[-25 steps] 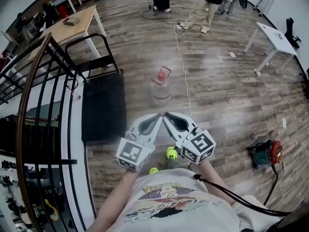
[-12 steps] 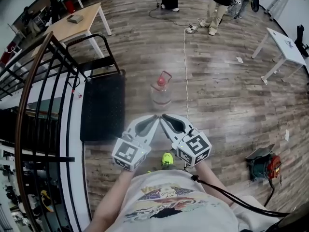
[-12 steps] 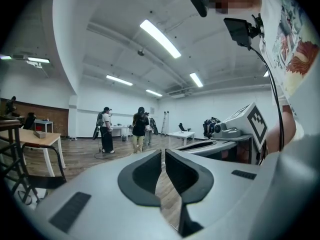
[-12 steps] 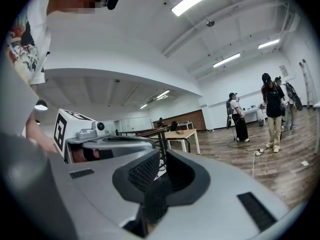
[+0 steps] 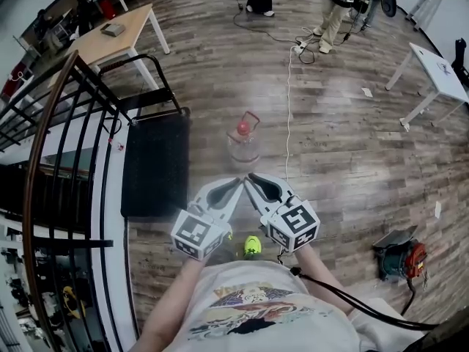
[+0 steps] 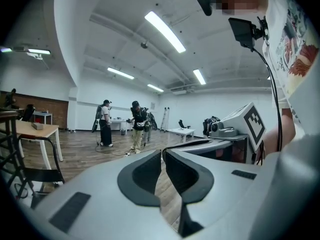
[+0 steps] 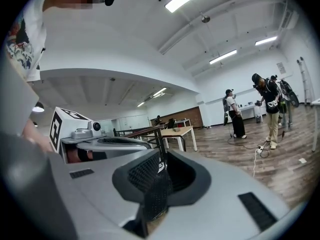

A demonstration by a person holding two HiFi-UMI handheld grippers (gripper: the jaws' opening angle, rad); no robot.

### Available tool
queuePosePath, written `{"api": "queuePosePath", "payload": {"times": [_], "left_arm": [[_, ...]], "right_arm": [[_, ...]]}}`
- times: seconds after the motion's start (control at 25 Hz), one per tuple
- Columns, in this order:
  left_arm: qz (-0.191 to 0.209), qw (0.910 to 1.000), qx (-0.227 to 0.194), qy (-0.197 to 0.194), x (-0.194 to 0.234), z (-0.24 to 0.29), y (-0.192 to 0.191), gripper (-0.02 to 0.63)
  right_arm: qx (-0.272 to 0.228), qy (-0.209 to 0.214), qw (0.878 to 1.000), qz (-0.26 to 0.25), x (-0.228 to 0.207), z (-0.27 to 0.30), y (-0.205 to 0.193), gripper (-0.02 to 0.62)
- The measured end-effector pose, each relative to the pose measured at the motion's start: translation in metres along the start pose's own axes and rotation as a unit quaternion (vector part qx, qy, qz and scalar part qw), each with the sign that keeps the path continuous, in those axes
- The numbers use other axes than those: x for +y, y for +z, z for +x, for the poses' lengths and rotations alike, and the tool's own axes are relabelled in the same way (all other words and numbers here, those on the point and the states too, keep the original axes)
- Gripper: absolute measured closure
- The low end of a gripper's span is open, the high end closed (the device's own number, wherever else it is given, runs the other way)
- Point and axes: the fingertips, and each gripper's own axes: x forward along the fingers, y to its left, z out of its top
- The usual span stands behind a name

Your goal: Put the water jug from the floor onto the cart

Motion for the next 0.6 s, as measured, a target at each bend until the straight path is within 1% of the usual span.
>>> {"api": "queuePosePath", "payload": {"times": [0.16,0.36,0.6], "left_arm": [[-0.005,1.0,0.002,0.004,0.015,0.008,-0.002,0.594],[-0.009,0.9999,-0.011,0.0,0.039,0.022,0.002,0.594],[0.0,0.9998,-0.018,-0.009,0.084,0.044,0.016,0.592]], "right_arm": [[0.01,-0.004,1.0,-0.005,-0.009,0.015,-0.002,0.565],[0.02,-0.008,1.0,-0.007,-0.023,0.034,0.0,0.565],[0.025,-0.022,0.999,-0.013,-0.047,0.072,0.016,0.565]]}}
